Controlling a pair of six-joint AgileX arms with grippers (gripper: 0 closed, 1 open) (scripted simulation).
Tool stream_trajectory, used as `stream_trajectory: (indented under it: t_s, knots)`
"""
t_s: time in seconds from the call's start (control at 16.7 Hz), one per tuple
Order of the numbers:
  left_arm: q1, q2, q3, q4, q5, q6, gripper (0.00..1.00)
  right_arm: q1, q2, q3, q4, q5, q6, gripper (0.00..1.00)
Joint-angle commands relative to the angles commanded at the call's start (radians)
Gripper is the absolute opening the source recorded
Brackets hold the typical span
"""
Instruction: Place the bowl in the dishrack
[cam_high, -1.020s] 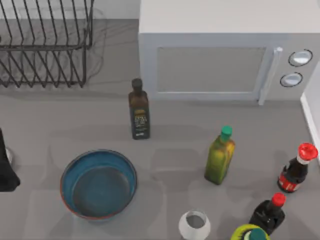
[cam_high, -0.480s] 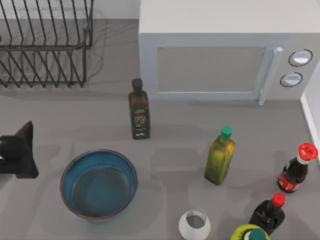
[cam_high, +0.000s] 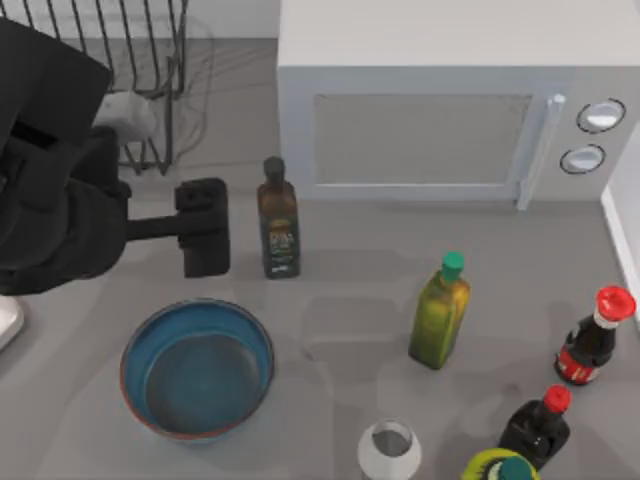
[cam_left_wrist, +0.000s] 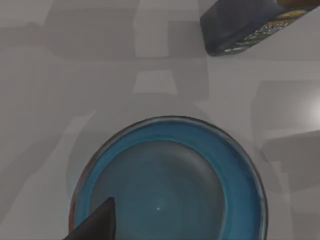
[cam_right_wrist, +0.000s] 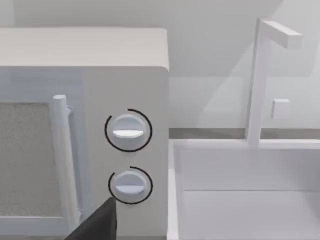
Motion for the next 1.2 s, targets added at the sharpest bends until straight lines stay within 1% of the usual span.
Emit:
stream_trajectory:
  t_s: [0.18,0.3,0.54,0.66,0.96,1.08,1.2]
  knots:
    - [-0.104,0.272,0.209,-0.164,-0.001,-0.1,1.0,0.0,0.0,0.0,0.0,0.0,0.0,1.0]
    - [-0.16,0.416,0.32,-0.259,-0.004,-0.155,1.0,0.0,0.0,0.0,0.0,0.0,0.0,1.0]
    - [-0.234,0.588,0.453,-0.394,-0.013,-0.227,1.0,0.0,0.0,0.0,0.0,0.0,0.0,1.0]
    - [-0.245,0.614,0.474,-0.417,-0.015,-0.239,1.0,0.0,0.0,0.0,0.0,0.0,0.0,1.0]
    - [-0.241,0.612,0.468,-0.412,-0.014,-0.237,1.0,0.0,0.0,0.0,0.0,0.0,0.0,1.0]
    - [-0.241,0.623,0.438,-0.377,-0.015,-0.235,1.0,0.0,0.0,0.0,0.0,0.0,0.0,1.0]
    - [-0.241,0.645,0.386,-0.3,-0.015,-0.234,1.0,0.0,0.0,0.0,0.0,0.0,0.0,1.0]
